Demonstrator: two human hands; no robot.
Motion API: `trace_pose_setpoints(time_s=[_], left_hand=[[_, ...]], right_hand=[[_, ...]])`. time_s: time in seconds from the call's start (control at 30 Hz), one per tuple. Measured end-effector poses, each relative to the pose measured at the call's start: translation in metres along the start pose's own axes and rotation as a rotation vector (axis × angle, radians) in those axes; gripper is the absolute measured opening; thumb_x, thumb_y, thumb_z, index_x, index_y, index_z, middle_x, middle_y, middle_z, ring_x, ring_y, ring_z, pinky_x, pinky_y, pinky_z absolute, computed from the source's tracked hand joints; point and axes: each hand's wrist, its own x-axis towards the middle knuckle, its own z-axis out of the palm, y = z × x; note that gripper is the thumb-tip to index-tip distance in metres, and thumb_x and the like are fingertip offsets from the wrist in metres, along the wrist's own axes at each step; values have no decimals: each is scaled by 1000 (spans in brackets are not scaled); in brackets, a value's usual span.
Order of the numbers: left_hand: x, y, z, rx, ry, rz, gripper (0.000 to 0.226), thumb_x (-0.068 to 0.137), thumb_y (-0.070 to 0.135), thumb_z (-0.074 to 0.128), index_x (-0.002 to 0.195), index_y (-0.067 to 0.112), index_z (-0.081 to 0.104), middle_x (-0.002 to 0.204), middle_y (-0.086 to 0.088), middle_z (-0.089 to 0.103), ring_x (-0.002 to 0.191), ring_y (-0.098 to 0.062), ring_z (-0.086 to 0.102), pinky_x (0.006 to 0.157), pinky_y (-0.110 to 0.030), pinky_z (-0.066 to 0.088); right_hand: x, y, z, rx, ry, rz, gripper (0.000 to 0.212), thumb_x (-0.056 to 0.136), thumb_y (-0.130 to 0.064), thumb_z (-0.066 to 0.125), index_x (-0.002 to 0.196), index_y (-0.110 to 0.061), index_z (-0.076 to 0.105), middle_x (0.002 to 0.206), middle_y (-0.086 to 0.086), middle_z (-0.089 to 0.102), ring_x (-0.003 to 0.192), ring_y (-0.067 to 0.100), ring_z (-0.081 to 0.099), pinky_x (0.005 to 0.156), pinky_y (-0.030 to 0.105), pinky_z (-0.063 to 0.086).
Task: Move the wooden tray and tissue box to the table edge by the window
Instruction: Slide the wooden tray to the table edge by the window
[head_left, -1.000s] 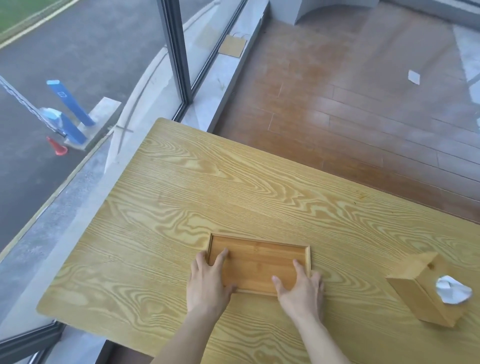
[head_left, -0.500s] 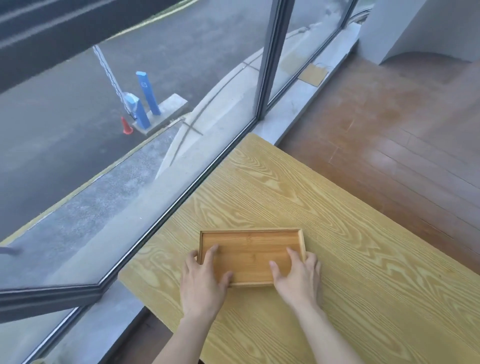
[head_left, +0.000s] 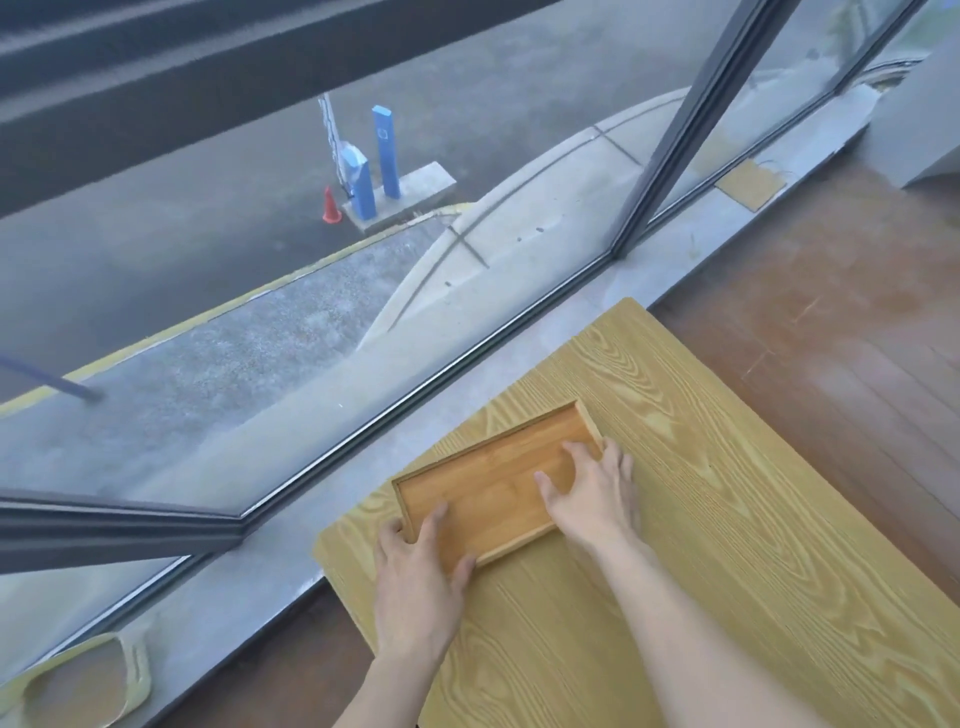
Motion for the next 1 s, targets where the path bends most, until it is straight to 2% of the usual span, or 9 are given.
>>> trace_pose_setpoints(time_s=[0.17, 0.23, 0.3, 0.37, 0.43, 0.5, 0.57, 0.73, 1.0], left_hand=[[12, -4, -7, 104, 2, 43, 71, 85, 58, 61, 147, 42, 30, 119, 0, 37, 112, -20, 50, 77, -29, 49], [17, -5, -9, 160, 41, 95, 73, 82, 60, 61, 146, 38, 33, 112, 2, 41, 108, -20, 48, 81, -31, 50], [23, -2, -10, 173, 111, 192, 73, 78, 60, 64, 142, 34, 41, 110, 3, 46, 106, -21, 48, 87, -34, 49], [28, 5, -7, 176, 134, 317, 72, 76, 61, 64, 140, 33, 45, 118, 3, 48, 113, -21, 47, 96, -35, 45], [32, 14, -2, 202, 78, 426, 76, 76, 63, 61, 143, 33, 41, 138, 1, 44, 130, -24, 40, 110, -39, 38], [35, 18, 6, 261, -17, 472, 84, 77, 67, 57, 149, 35, 31, 156, -2, 30, 147, -27, 22, 121, -43, 22], [36, 15, 12, 301, -60, 473, 87, 79, 68, 55, 153, 36, 22, 164, -2, 16, 153, -27, 6, 124, -44, 8], [40, 10, 14, 286, -58, 454, 84, 84, 63, 54, 155, 37, 17, 167, 1, 6, 154, -22, -6, 124, -43, -1], [52, 13, 7, 265, -39, 442, 82, 84, 62, 56, 154, 39, 19, 167, 3, 7, 154, -20, -5, 125, -41, -2]], right_hand=[[16, -4, 3, 47, -41, -144, 73, 92, -58, 62, 155, -29, 41, 172, 15, 14, 159, 32, 10, 127, 49, 16], [10, -5, 5, 15, -35, -222, 75, 92, -57, 62, 157, -29, 37, 172, 13, 13, 160, 27, 4, 129, 46, 10], [0, -4, 8, -22, -28, -242, 76, 92, -59, 62, 157, -29, 37, 171, 13, 16, 160, 28, 6, 129, 47, 14], [-12, 0, 12, -38, -38, -226, 79, 89, -62, 64, 156, -32, 38, 170, 13, 18, 159, 30, 9, 127, 49, 19], [-19, 7, 16, -61, -71, -201, 85, 84, -68, 66, 156, -34, 36, 170, 12, 17, 159, 30, 7, 126, 50, 20], [-21, 14, 19, -96, -94, -196, 89, 81, -71, 67, 157, -35, 36, 171, 13, 16, 160, 29, 3, 126, 52, 21], [-21, 16, 21, -112, -108, -201, 92, 80, -72, 68, 157, -35, 35, 172, 14, 14, 160, 28, -1, 126, 51, 22], [-14, 12, 20, -97, -121, -197, 89, 83, -66, 69, 158, -35, 33, 173, 13, 10, 161, 26, -5, 127, 47, 21], [-2, 3, 22, -75, -109, -205, 88, 85, -64, 69, 158, -34, 31, 173, 12, 7, 160, 25, -8, 128, 46, 21]])
